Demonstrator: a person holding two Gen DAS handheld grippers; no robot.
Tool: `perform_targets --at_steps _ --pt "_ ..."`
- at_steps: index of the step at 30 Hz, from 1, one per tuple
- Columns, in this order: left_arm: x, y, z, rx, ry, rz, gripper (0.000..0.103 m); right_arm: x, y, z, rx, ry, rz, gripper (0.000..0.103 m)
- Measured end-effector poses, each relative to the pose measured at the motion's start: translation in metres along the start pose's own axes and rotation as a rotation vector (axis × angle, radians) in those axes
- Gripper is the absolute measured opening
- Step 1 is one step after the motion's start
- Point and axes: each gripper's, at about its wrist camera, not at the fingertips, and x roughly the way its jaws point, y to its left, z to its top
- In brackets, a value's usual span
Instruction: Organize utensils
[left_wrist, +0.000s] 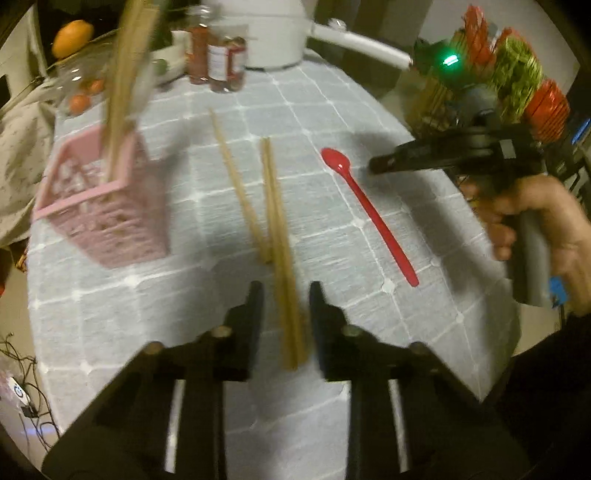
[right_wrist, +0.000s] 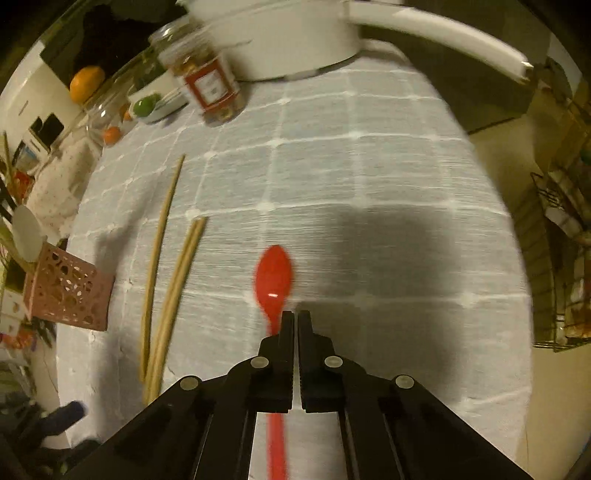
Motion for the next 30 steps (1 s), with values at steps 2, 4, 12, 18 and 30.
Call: perform_targets --at_steps 2,4,12,18,30 --pt "0.01 -0.003 0.012 -0.021 0.004 0.006 0.014 -0.011 -0.013 -0.004 0.011 -0.016 0.007 0.002" --pt "0.018 -0.005 0.024 -0.037 -0.005 0.025 0.014 -0.02 -0.028 -0.007 0.025 -0.028 0.016 0.002" --pt "0.057 -0.001 0.08 -0.105 -0.005 0.118 0.014 -0.021 -0.052 -0.011 0.063 0.023 0.107 0.02" --pt "0.077 0.02 0.102 -0.193 0.038 0.124 0.014 -0.026 -0.049 -0.003 0.091 0.015 0.153 0.05" --pt "0.092 0.021 0.102 -0.223 0.057 0.129 0.011 -0.022 -0.056 -0.002 0.12 0.025 0.153 0.053"
